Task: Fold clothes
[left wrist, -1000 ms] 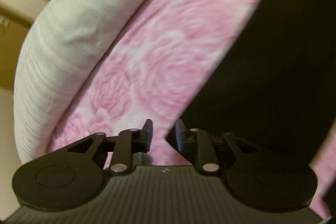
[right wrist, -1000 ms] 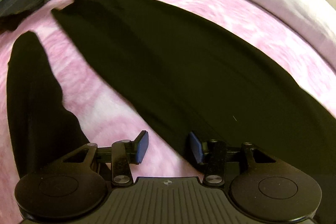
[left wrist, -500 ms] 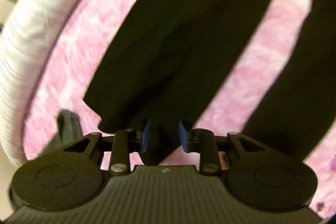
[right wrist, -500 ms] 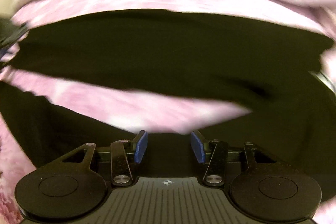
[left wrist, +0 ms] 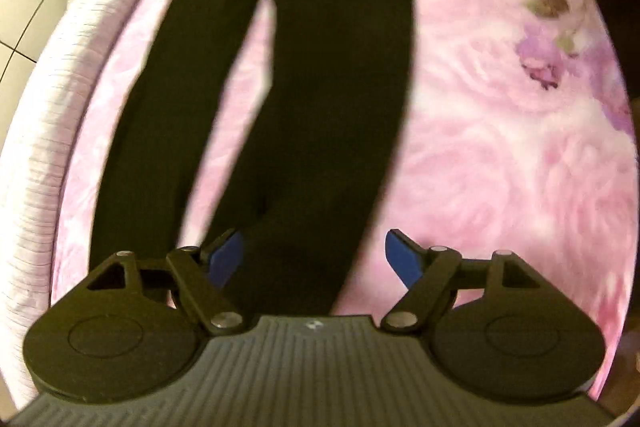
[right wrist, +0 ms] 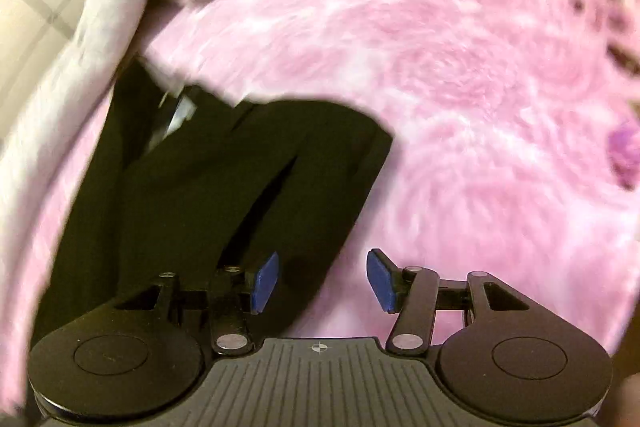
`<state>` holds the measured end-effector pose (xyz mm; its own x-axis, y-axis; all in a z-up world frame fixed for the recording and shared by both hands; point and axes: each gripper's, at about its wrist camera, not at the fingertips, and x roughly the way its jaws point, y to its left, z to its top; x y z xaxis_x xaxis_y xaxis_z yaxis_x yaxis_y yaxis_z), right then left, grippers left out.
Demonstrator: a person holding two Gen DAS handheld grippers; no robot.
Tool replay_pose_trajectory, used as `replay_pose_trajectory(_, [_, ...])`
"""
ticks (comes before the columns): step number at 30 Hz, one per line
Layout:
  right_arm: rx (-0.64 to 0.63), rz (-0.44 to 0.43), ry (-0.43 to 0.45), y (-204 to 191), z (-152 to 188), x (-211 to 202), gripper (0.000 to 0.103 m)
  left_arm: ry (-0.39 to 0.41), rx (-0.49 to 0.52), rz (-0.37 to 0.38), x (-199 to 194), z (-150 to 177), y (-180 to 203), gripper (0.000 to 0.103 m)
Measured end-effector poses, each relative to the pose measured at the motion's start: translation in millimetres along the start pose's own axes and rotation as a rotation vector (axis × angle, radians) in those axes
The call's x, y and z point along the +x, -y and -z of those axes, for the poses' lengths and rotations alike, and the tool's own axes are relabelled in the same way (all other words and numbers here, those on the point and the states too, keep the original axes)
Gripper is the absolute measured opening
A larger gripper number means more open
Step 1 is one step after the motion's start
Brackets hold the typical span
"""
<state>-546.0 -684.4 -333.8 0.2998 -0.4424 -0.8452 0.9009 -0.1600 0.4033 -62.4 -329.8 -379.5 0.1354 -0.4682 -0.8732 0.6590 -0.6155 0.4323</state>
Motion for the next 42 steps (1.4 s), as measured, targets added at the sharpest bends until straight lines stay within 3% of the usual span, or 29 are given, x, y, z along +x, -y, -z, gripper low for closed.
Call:
replay_pose_trajectory(4, [0.061, -0.090, -0.051, 23, -26, 32, 0.054, -0.106, 0.067, -0.124, 33, -17, 31, 0.079])
replay_pose_trajectory(6, [0.064, -0.125, -0.069, 28, -32, 42, 0.054, -0.119, 0.088, -0.143, 41, -20, 32, 0.085])
replay_pose_trajectory(8, [0.102, -0.140, -0.079, 33, -35, 47, 0.054, -0.135, 0.100, -0.153, 49, -23, 32, 0.081])
replay_pose_trajectory(10, [0.094, -0.113, -0.104, 33, -38, 48, 0.029, -0.176, 0.046, -0.098, 51, -23, 22, 0.011])
replay_pose_trajectory(11, [0.083, -0.111, -0.116, 35, -40, 50, 0.012, -0.193, 0.017, -0.078, 50, -23, 17, 0.002])
replay_pose_trajectory(15, [-0.025, -0.125, -0.113, 37, -53, 18, 0.006, -0.212, -0.100, -0.077, 17, -25, -1, 0.002])
replay_pose_trajectory(20, [-0.088, -0.072, -0.073, 38, -51, -24, 0.003, -0.211, -0.129, 0.038, -27, -30, 23, 0.002])
replay_pose_trajectory(24, [-0.086, 0.021, -0.099, 57, -31, -25, 0.000, -0.232, -0.141, 0.132, -25, -23, 56, 0.002])
replay_pose_trajectory(26, [-0.063, 0.049, -0.103, 72, -17, -30, 0.000, -0.241, -0.159, 0.144, -25, -21, 64, 0.002])
replay_pose_trajectory(30, [-0.018, 0.202, -0.094, 115, 1, -50, 0.000, -0.258, -0.197, 0.157, -20, -14, 65, 0.002])
replay_pose_trajectory(34, [-0.087, 0.206, -0.060, 127, -11, -73, 0.000, -0.265, -0.238, 0.171, -22, -17, 57, 0.012])
replay_pose_trajectory(35, [-0.120, 0.181, -0.055, 123, -15, -78, 0.003, -0.270, -0.254, 0.180, -24, -18, 55, 0.015])
replay_pose_trajectory(37, [-0.181, 0.120, -0.069, 105, -23, -77, 0.022, -0.269, -0.273, 0.196, -31, -21, 49, 0.020])
replay_pose_trajectory(38, [-0.211, 0.084, -0.076, 96, -26, -76, 0.047, -0.263, -0.278, 0.201, -35, -23, 45, 0.021])
replay_pose_trajectory(39, [-0.235, 0.039, -0.078, 87, -28, -72, 0.066, -0.251, -0.281, 0.197, -40, -26, 41, 0.022])
replay_pose_trajectory(42, [-0.242, -0.073, -0.120, 67, -37, -43, 0.072, -0.206, -0.283, 0.165, -52, -41, 31, 0.025])
